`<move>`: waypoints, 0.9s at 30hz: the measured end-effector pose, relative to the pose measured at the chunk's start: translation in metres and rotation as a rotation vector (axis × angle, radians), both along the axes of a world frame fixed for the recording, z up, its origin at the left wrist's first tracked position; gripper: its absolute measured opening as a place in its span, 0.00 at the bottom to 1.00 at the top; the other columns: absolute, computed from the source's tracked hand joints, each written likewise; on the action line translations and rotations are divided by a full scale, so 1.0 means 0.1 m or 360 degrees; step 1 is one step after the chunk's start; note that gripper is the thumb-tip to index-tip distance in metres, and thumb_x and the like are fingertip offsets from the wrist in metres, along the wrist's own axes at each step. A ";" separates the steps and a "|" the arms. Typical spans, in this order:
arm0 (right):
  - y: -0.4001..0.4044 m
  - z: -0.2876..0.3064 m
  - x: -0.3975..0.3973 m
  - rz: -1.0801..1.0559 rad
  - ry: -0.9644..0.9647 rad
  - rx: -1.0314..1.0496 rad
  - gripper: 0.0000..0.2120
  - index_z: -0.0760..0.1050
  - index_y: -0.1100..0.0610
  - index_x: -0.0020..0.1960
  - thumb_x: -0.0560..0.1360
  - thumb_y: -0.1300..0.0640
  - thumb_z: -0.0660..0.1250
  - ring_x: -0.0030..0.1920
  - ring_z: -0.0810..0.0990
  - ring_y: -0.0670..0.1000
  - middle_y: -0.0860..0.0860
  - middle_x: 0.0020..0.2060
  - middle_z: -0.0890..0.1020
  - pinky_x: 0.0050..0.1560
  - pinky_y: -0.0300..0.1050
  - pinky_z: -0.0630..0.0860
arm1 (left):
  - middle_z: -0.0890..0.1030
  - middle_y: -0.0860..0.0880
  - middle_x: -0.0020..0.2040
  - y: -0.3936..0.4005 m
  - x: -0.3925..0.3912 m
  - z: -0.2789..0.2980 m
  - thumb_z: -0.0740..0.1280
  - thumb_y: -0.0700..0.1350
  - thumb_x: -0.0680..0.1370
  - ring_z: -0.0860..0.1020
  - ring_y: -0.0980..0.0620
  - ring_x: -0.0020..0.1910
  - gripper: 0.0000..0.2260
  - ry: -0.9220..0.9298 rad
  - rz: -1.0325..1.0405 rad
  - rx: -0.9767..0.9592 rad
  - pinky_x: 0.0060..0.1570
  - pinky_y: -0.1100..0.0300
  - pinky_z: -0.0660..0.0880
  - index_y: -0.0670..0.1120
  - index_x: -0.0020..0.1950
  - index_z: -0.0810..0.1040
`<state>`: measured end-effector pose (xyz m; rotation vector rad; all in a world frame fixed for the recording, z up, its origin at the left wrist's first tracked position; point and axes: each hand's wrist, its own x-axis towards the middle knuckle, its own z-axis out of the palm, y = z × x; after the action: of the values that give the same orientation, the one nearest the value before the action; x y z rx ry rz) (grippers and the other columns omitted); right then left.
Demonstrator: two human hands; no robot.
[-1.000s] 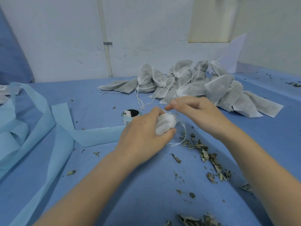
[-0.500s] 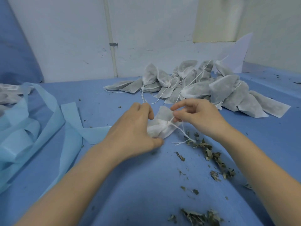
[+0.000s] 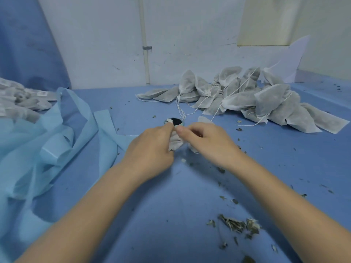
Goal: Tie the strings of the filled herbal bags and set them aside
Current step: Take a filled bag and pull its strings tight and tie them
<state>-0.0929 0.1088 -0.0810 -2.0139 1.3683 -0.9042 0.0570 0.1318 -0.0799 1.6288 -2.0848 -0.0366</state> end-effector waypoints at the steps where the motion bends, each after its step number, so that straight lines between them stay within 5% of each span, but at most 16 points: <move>1: 0.00 -0.01 0.00 -0.0062 -0.0008 0.0022 0.19 0.75 0.54 0.36 0.76 0.40 0.62 0.27 0.70 0.39 0.45 0.28 0.75 0.29 0.29 0.65 | 0.76 0.50 0.51 0.01 0.01 -0.01 0.62 0.39 0.74 0.74 0.46 0.50 0.10 -0.0029 0.0008 -0.0007 0.39 0.56 0.67 0.48 0.54 0.69; 6: -0.03 -0.05 0.01 -0.0217 -0.0054 0.0011 0.25 0.72 0.59 0.31 0.73 0.39 0.67 0.25 0.67 0.42 0.57 0.28 0.79 0.26 0.32 0.65 | 0.75 0.51 0.51 0.01 -0.05 -0.08 0.63 0.41 0.73 0.74 0.46 0.50 0.11 -0.0102 0.0018 -0.0003 0.34 0.57 0.62 0.48 0.53 0.65; 11: -0.06 -0.08 0.01 -0.0118 -0.0199 0.0036 0.18 0.75 0.53 0.30 0.74 0.45 0.69 0.23 0.65 0.42 0.46 0.23 0.71 0.24 0.31 0.62 | 0.74 0.57 0.42 -0.09 -0.16 -0.14 0.67 0.48 0.74 0.75 0.55 0.42 0.19 0.0571 -0.0058 0.0272 0.39 0.62 0.69 0.49 0.63 0.67; 17: -0.14 -0.05 -0.16 -0.0352 -0.0341 0.0157 0.22 0.78 0.52 0.25 0.76 0.45 0.65 0.28 0.69 0.45 0.44 0.23 0.75 0.32 0.38 0.66 | 0.73 0.59 0.27 -0.13 -0.07 -0.14 0.63 0.53 0.77 0.71 0.65 0.31 0.05 0.0589 -0.0206 0.0052 0.33 0.72 0.65 0.56 0.42 0.74; 19: -0.16 -0.02 -0.16 -0.0370 -0.0712 0.0453 0.23 0.74 0.54 0.24 0.76 0.47 0.64 0.23 0.63 0.47 0.46 0.22 0.70 0.25 0.38 0.59 | 0.73 0.62 0.26 -0.15 -0.08 -0.12 0.61 0.51 0.79 0.70 0.66 0.31 0.09 0.0611 -0.0204 0.0021 0.33 0.72 0.65 0.55 0.39 0.73; 23: -0.18 0.00 -0.13 0.0025 -0.1818 0.1159 0.09 0.69 0.59 0.34 0.72 0.59 0.56 0.22 0.49 0.45 0.46 0.20 0.59 0.20 0.35 0.48 | 0.77 0.57 0.32 -0.22 -0.18 -0.15 0.59 0.45 0.80 0.73 0.67 0.27 0.11 0.0959 -0.0142 0.0033 0.32 0.72 0.65 0.48 0.39 0.75; 27: -0.15 -0.08 -0.05 0.0215 -0.2210 0.1184 0.11 0.74 0.61 0.43 0.64 0.64 0.56 0.25 0.48 0.46 0.46 0.19 0.59 0.20 0.35 0.48 | 0.77 0.60 0.28 -0.25 -0.28 -0.23 0.62 0.41 0.79 0.73 0.63 0.26 0.10 0.1469 -0.0087 0.0080 0.36 0.68 0.69 0.47 0.38 0.77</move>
<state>-0.0983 0.0939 -0.0889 -0.5561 0.5536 -1.1170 0.0291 0.1070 -0.1029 1.2187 -1.3987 -0.7180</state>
